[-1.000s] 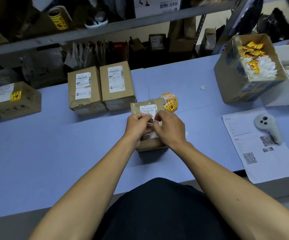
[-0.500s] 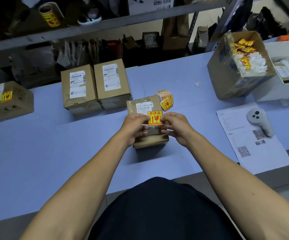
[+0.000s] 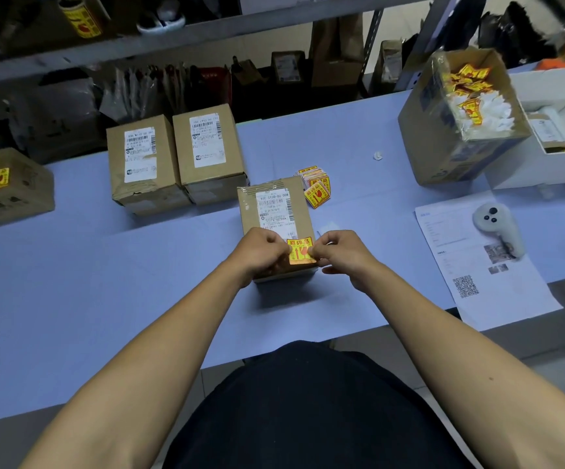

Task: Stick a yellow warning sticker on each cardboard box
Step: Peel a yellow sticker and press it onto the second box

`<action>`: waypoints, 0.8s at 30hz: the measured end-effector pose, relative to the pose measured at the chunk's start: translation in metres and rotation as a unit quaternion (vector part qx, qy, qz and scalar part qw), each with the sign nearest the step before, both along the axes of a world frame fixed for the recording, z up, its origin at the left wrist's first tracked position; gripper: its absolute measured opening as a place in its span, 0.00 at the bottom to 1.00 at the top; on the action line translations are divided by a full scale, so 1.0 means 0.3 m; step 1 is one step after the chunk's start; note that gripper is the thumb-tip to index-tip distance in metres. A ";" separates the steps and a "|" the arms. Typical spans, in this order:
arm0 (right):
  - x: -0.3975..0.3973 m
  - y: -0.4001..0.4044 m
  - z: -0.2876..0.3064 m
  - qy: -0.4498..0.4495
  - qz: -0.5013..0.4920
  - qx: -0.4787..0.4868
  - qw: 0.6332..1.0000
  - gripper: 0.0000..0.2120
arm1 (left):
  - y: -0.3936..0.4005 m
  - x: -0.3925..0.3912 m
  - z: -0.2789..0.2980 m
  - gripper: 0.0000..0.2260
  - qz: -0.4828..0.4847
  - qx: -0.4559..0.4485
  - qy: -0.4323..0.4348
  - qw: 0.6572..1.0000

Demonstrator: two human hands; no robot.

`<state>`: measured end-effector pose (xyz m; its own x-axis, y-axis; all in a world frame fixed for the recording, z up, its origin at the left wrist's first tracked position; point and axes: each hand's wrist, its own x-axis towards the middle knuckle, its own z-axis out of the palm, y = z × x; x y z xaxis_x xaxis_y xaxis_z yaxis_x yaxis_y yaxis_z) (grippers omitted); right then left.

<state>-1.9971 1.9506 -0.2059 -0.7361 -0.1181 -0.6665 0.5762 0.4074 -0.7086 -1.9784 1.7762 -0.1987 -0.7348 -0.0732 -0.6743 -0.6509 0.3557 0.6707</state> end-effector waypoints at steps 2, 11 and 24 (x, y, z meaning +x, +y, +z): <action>0.001 0.011 -0.011 0.019 0.013 0.024 0.999 0.03 | 0.011 -0.004 -0.015 0.07 -0.036 -0.047 0.029 0.998; -0.007 0.024 -0.044 0.067 0.052 0.094 0.992 0.06 | 0.051 -0.002 -0.044 0.06 -0.117 -0.193 0.073 0.972; -0.018 0.014 -0.061 0.128 0.134 0.210 0.960 0.11 | 0.077 0.016 -0.048 0.07 -0.135 -0.263 0.109 0.949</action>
